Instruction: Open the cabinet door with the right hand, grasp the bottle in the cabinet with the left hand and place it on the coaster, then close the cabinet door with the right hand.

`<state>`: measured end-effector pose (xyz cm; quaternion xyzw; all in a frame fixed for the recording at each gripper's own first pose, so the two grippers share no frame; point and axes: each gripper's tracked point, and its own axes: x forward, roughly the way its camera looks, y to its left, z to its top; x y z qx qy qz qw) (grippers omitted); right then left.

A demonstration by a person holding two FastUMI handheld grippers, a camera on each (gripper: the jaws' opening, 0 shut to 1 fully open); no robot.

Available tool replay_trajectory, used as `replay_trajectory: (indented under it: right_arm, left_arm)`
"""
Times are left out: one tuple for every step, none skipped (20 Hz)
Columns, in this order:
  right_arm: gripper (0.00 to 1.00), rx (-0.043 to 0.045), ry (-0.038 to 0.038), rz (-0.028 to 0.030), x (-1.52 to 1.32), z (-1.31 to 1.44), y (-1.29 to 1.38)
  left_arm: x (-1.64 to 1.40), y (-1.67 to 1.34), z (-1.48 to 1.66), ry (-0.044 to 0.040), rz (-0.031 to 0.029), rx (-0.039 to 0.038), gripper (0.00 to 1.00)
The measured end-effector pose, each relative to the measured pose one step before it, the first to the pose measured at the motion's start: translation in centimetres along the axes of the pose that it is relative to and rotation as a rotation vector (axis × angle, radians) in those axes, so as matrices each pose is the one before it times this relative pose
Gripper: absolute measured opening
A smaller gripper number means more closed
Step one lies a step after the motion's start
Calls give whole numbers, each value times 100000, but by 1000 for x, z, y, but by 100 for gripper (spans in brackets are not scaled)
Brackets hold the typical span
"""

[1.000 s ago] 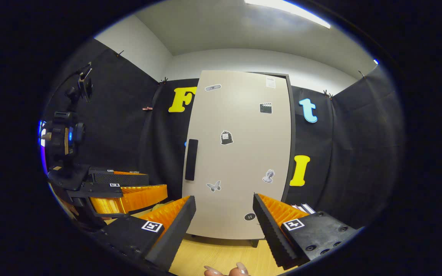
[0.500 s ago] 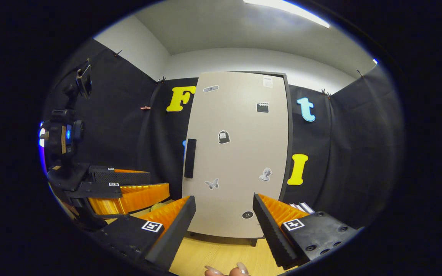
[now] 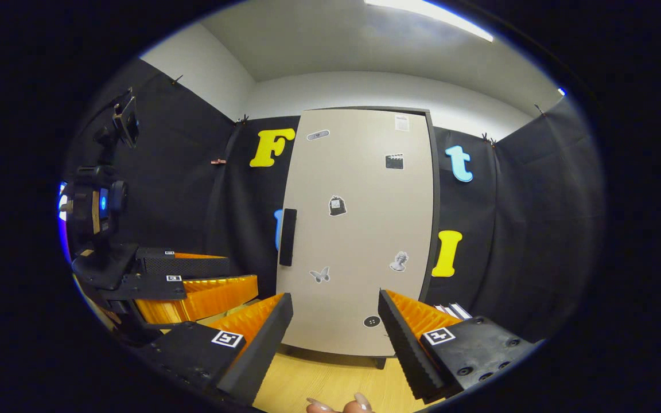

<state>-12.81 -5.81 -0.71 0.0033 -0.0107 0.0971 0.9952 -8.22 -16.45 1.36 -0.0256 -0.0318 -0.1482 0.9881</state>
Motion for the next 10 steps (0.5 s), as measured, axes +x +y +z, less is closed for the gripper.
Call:
replay_trajectory:
  right_arm:
    - [97,446,410,108,62,-131,47]
    - [97,340,364,-106,62,-119,-20]
    - [97,185,411,-197,103,-127,-75]
    - [98,200,245,-41,18,-11,35]
    - [98,372,97,93,77,47,41]
    - [97,331,-128,125,-19,-10,34]
    - [98,68,-183,29,49,78,6]
    - [97,-306,-6,-150,38,-24,-63]
    - [97,-537,162,-226,48,-101,-31]
    - [98,-476,189,-196,105,-113,-118]
  left_arm:
    - [43,-64,62,104,-105,-37,96]
    - [-23,-10,-52,143,-22,177,96]
    - [38,-27,7,128,69,227,96]
    - [-6,-6,48,131,32,101,96]
    - [10,-32,-54,-37,-114,42,96]
    - [44,-17,8,-14,-135,101,96]
    - [103,25,-120,283,192,114,96]
    - [16,20,-48,236,266,195,96]
    - [74,-8,-100,147,271,133,96]
    - [-19,-45,-12,63,-113,10,96]
